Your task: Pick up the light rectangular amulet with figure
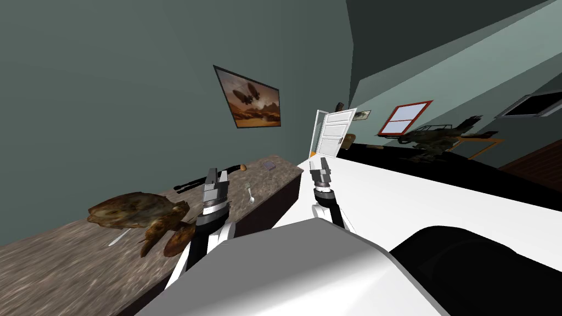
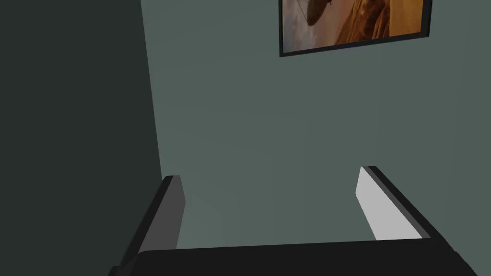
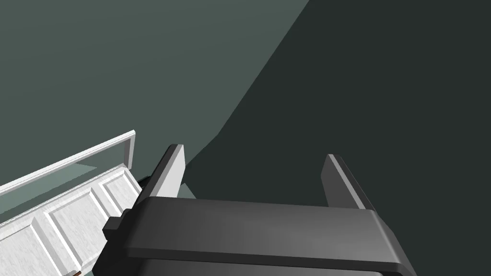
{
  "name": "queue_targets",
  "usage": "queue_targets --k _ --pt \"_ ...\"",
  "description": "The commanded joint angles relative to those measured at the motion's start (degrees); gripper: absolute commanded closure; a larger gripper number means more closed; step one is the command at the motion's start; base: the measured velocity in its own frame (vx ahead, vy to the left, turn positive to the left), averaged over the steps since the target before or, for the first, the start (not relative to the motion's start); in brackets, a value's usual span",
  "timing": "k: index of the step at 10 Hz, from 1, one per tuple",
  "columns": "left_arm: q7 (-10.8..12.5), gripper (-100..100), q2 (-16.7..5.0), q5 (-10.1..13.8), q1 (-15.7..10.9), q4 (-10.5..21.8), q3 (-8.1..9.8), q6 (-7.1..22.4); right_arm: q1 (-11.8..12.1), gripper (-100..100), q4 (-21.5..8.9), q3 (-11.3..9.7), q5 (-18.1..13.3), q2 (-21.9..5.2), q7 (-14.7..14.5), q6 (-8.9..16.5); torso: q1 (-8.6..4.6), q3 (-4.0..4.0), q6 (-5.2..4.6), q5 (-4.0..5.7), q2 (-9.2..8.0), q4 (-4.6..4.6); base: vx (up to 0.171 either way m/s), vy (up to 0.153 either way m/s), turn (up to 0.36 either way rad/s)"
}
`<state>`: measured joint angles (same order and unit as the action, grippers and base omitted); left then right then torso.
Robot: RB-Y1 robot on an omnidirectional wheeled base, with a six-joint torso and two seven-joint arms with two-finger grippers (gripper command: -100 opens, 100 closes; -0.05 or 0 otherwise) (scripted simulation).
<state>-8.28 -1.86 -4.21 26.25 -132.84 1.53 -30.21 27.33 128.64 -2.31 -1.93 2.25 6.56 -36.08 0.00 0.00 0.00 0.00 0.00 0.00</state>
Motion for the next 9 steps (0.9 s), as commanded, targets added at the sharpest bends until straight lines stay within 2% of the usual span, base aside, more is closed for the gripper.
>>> queue_targets --k 1,3,6,7,9 --pt "0.40 -100 -2.73 1.33 0.28 0.67 0.44 0.84 0.00 0 0.00 0.00 0.00 0.00 0.00 0.00 0.00 0.00 0.00 0.00 0.00 0.00 -0.063 -0.029 -0.037" --pt "0.92 -100 -6.04 3.28 0.71 1.64 1.03 2.14 -0.02 0 0.00 -0.01 0.00 0.01 0.00 0.00 -0.12 0.22 -0.01 0.03 -0.40 0.08 -0.127 -0.033 -0.045" --pt "1.88 -100 -11.62 7.52 1.67 3.68 2.20 5.16 -0.02 0 0.00 0.00 0.00 0.00 0.00 0.00 -0.05 0.26 -0.01 0.01 -0.45 0.10 -0.111 -0.019 -0.082" --pt "1.88 -100 -12.58 7.52 1.67 3.68 2.20 5.16 -0.02 0 0.00 0.00 0.00 0.00 0.00 0.00 -0.04 0.26 -0.01 0.01 -0.45 0.10 -0.073 0.001 -0.016" --pt "2.55 -100 -16.80 11.08 2.48 5.32 3.07 7.84 -0.01 0 0.00 0.00 0.00 0.00 0.00 0.00 0.05 0.16 -0.01 -0.01 -0.27 0.06 -0.072 0.001 -0.092"
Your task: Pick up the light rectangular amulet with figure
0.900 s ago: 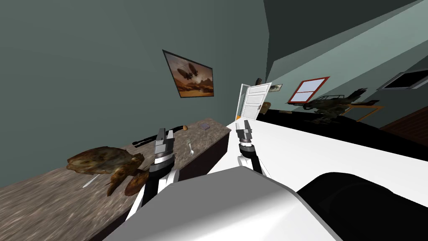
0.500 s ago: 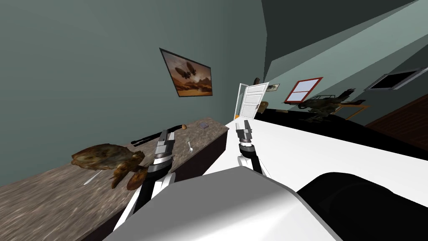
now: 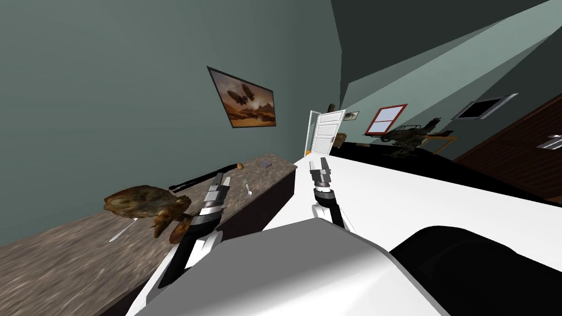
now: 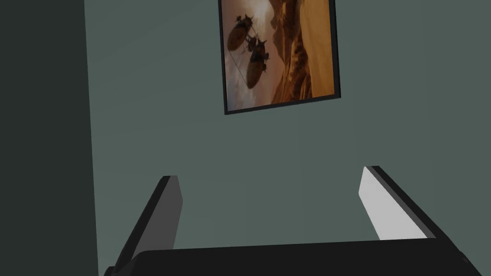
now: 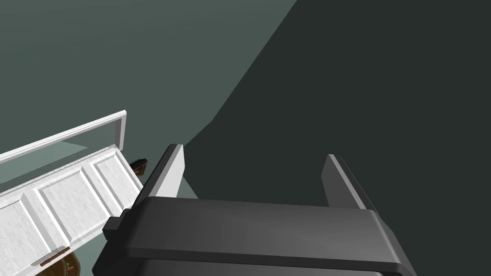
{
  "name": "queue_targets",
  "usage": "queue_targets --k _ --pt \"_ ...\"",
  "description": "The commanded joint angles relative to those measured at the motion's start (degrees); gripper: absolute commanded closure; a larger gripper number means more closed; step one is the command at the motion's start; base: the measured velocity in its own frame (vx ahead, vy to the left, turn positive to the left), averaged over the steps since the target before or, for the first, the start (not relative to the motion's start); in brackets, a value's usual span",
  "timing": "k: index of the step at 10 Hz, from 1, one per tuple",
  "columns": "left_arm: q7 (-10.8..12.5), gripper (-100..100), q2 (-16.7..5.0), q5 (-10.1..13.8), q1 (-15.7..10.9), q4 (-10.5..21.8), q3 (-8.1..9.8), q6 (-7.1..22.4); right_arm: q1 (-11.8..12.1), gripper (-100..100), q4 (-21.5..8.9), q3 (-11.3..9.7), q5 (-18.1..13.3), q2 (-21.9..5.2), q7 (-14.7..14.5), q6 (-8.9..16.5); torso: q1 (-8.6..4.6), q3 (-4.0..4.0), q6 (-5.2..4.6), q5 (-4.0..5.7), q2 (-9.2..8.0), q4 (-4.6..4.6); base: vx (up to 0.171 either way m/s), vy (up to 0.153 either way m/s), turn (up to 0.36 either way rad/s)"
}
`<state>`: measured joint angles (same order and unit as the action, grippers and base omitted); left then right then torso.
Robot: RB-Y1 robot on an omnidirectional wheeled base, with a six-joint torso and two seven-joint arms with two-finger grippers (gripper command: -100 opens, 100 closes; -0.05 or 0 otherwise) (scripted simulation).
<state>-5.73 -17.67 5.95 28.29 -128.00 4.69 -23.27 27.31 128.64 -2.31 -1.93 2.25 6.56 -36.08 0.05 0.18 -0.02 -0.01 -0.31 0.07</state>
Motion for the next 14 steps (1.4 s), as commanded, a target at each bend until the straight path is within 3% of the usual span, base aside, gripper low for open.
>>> queue_targets --k 1,2,3,4,5,6,7,8,9,10,11,12,13,14 --pt "0.00 -100 -1.92 0.91 0.44 0.48 -0.08 0.90 0.00 0 0.00 0.00 0.00 0.00 0.00 0.00 0.00 0.00 0.00 0.00 0.00 0.00 -0.066 0.001 -0.035" --pt "0.32 -100 -4.23 2.87 0.88 1.37 0.36 2.43 0.01 0 0.00 0.00 0.00 0.00 0.00 0.00 -0.01 -0.02 0.03 0.00 0.04 0.00 -0.059 -0.013 -0.073" --pt "0.32 -100 -4.68 2.87 0.88 1.37 0.36 2.43 0.00 0 0.00 0.00 0.00 0.00 0.00 0.00 -0.05 -0.04 0.01 0.01 0.07 -0.01 -0.045 -0.013 -0.039" --pt "0.61 -100 -6.90 4.94 1.33 2.31 0.80 4.09 0.01 0 0.00 0.00 0.00 0.00 0.00 0.00 -0.05 -0.06 0.02 0.01 0.12 -0.02 -0.051 -0.008 -0.078" --pt "0.61 -100 -7.54 4.94 1.33 2.31 0.80 4.09 0.01 0 0.00 0.00 0.00 0.00 0.00 0.00 -0.03 -0.06 0.01 0.01 0.11 -0.02 -0.045 0.006 -0.048" --pt "0.86 -100 -9.82 7.10 1.79 3.30 1.22 5.89 0.01 0 0.00 0.00 0.00 0.00 0.00 0.00 0.01 -0.07 0.02 0.00 0.14 -0.02 -0.049 0.008 -0.113" --pt "0.86 -100 -10.48 7.10 1.79 3.30 1.22 5.89 0.01 0 0.00 0.00 0.00 0.00 0.00 0.00 0.03 -0.07 0.00 -0.01 0.13 -0.03 -0.041 0.001 -0.052" --pt "1.08 -100 -12.70 9.34 2.25 4.35 1.62 7.81 0.01 0 0.00 0.00 0.00 0.00 0.00 0.00 0.00 -0.08 0.02 0.00 0.15 -0.03 -0.048 -0.007 -0.091" --pt "1.08 -100 -13.48 9.34 2.25 4.35 1.62 7.81 0.01 0 0.00 0.00 0.00 0.00 0.00 0.00 -0.01 -0.08 0.01 0.00 0.14 -0.03 -0.041 -0.008 -0.059" --pt "1.25 -100 -15.61 11.65 2.71 5.45 1.98 9.87 0.01 0 0.00 0.00 0.00 0.00 0.00 0.00 -0.03 -0.08 0.02 0.00 0.16 -0.03 -0.036 -0.008 -0.121" --pt "1.25 -100 -16.53 11.65 2.71 5.45 1.98 9.87 0.01 0 0.00 0.00 0.00 0.00 0.00 0.00 -0.03 -0.10 0.00 0.00 0.18 -0.04 -0.033 -0.001 -0.063" --pt "1.35 -100 -18.34 14.01 3.16 6.61 2.30 12.05 0.01 0 0.00 0.01 0.00 0.00 0.00 0.00 -0.01 -0.10 0.03 0.00 0.19 -0.04 -0.032 -0.004 -0.110" --pt "1.35 -100 -19.61 14.01 3.16 6.61 2.30 12.05 0.01 0 0.00 0.00 0.00 0.00 0.00 0.00 0.00 -0.11 0.01 0.00 0.20 -0.04 -0.030 -0.004 -0.077" --pt "1.40 -100 -21.58 16.41 3.60 7.81 2.56 14.35 0.01 0 0.00 0.00 0.00 0.00 0.00 0.00 -0.01 -0.12 0.02 0.00 0.21 -0.04 -0.035 -0.005 -0.145"
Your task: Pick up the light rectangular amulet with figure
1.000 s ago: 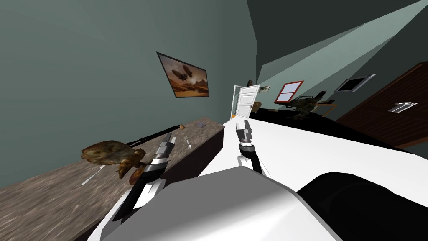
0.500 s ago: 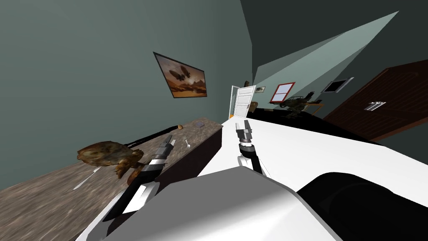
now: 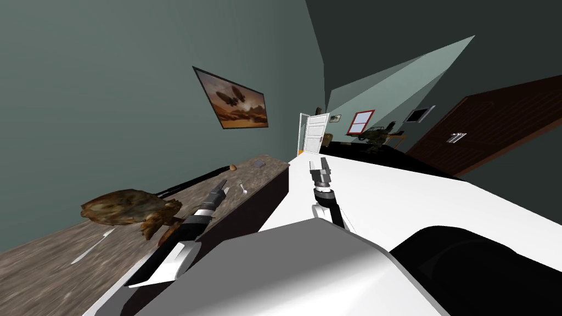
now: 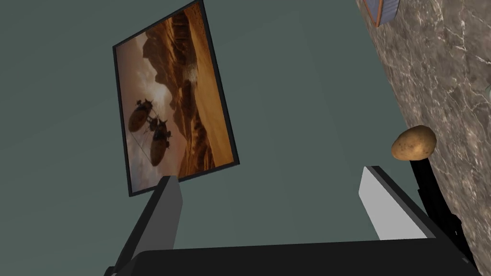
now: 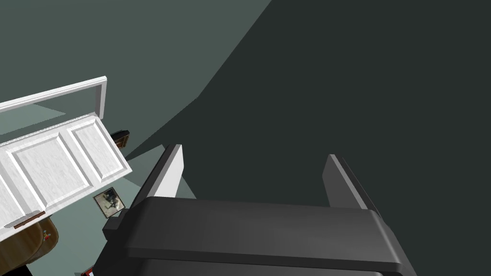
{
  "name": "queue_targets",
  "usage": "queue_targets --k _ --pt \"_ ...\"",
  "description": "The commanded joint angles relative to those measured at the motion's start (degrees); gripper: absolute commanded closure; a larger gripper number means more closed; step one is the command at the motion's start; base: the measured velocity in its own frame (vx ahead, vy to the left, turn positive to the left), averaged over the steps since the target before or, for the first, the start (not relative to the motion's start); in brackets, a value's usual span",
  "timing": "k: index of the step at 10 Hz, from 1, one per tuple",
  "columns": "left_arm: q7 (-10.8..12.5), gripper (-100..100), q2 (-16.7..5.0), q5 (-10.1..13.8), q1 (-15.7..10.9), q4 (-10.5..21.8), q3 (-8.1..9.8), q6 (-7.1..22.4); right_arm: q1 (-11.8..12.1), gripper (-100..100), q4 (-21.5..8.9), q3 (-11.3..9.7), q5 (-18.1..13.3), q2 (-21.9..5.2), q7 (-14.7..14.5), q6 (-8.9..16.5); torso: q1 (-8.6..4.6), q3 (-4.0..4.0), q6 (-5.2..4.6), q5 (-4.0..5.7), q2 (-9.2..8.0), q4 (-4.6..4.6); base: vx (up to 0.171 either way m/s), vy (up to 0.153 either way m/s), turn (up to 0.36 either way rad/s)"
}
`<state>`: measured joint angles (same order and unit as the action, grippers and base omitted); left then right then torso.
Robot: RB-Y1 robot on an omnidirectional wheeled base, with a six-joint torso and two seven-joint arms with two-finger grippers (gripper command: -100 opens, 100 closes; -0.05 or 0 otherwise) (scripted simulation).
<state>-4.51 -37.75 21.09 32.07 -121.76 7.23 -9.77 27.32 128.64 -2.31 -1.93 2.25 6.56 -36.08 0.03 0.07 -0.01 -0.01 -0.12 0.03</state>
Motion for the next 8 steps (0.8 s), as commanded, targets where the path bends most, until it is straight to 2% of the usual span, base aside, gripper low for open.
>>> queue_targets --k 1,2,3,4,5,6,7,8 --pt "0.18 -100 -2.64 1.27 -0.18 1.57 0.02 0.85 0.00 0 0.00 0.00 0.00 0.00 0.00 0.00 0.00 0.00 0.00 0.00 0.00 0.00 -0.028 0.000 -0.059" --pt "0.15 -100 -4.29 3.68 0.24 2.81 0.23 3.26 0.01 0 0.00 0.00 0.00 0.00 0.00 0.00 0.02 -0.01 0.02 -0.01 0.03 0.00 -0.025 -0.006 -0.140" --pt "0.15 -100 -5.76 3.68 0.24 2.81 0.23 3.26 0.00 0 0.00 0.00 0.00 0.00 0.00 0.00 0.02 -0.03 -0.01 -0.01 0.05 -0.01 -0.019 -0.002 -0.076" --pt "0.04 -100 -7.76 6.09 0.66 4.08 0.36 5.77 0.01 0 0.00 0.00 0.00 0.00 0.00 0.00 0.02 -0.03 0.02 0.00 0.06 -0.01 -0.013 -0.003 -0.161" --pt "0.04 -100 -8.86 6.09 0.66 4.08 0.36 5.77 0.00 0 0.00 0.00 0.00 0.00 0.00 0.00 0.02 -0.04 0.00 0.00 0.08 -0.02 -0.011 0.004 -0.069" --pt "-0.15 -100 -10.87 8.48 1.05 5.38 0.43 8.37 0.01 0 0.00 0.01 0.00 0.00 0.00 0.00 0.03 -0.05 0.03 -0.01 0.09 -0.02 -0.010 -0.002 -0.178" --pt "-0.15 -100 -11.92 8.48 1.05 5.38 0.43 8.37 0.00 0 0.00 0.00 0.00 0.00 0.00 0.00 0.03 -0.06 -0.01 -0.01 0.10 -0.02 -0.008 0.003 -0.065" --pt "-0.42 -100 -14.00 10.84 1.42 6.69 0.42 10.56 0.01 0 0.00 0.01 0.00 0.00 0.00 0.00 0.03 -0.06 0.03 -0.01 0.11 -0.02 -0.003 0.000 -0.103"
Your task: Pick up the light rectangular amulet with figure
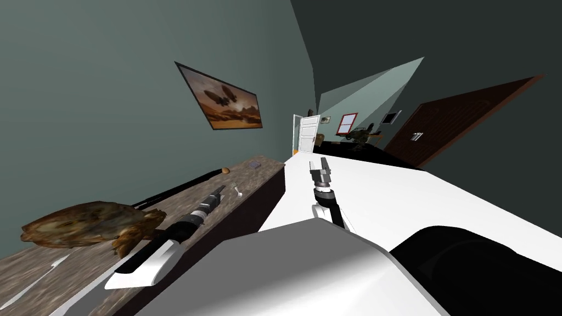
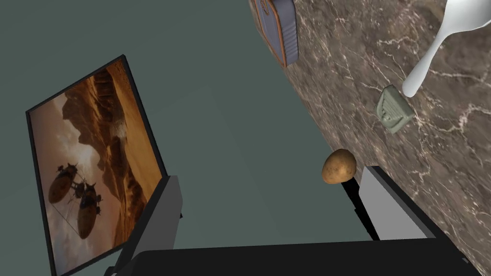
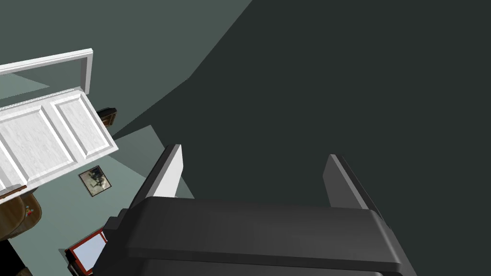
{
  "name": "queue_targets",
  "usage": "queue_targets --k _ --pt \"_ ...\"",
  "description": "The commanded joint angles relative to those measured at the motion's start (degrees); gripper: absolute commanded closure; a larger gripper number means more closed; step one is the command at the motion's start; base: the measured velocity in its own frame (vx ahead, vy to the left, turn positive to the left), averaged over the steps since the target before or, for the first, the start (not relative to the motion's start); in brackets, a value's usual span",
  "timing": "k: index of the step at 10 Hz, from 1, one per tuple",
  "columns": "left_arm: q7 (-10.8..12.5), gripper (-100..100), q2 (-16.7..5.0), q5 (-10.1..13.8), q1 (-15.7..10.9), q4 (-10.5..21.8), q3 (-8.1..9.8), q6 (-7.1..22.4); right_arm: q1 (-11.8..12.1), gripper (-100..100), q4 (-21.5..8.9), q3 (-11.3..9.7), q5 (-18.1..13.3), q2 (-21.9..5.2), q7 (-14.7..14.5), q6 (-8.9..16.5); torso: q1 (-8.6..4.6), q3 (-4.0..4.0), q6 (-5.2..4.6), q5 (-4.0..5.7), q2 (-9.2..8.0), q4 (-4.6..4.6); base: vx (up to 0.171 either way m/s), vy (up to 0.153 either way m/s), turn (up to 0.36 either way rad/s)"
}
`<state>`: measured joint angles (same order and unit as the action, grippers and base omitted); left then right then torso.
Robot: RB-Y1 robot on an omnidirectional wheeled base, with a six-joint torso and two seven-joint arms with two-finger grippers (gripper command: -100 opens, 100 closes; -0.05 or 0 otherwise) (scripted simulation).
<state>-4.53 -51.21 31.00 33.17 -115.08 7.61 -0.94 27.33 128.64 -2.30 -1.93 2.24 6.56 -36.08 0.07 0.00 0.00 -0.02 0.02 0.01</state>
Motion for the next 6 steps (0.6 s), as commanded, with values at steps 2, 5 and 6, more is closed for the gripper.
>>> queue_targets --k 2,5,6 --pt "-0.75 -100 -4.00 3.24 0.67 1.33 -0.03 4.12 0.00 0 0.00 0.00 0.00 0.00 0.00 0.00 -0.01 0.00 0.02 0.00 0.01 0.00 0.003 0.003 -0.120" --pt "-1.18 -100 -7.11 5.49 0.98 2.65 -0.17 7.73 0.00 0 0.00 0.00 0.00 0.00 0.00 0.00 0.00 -0.03 0.00 -0.01 0.06 -0.01 0.009 0.005 -0.115" --pt "-1.69 -100 -8.99 7.68 1.26 3.96 -0.37 10.18 0.01 0 0.00 0.00 0.00 0.00 0.00 0.00 0.00 -0.03 0.02 0.00 0.06 -0.01 0.020 0.006 -0.165"
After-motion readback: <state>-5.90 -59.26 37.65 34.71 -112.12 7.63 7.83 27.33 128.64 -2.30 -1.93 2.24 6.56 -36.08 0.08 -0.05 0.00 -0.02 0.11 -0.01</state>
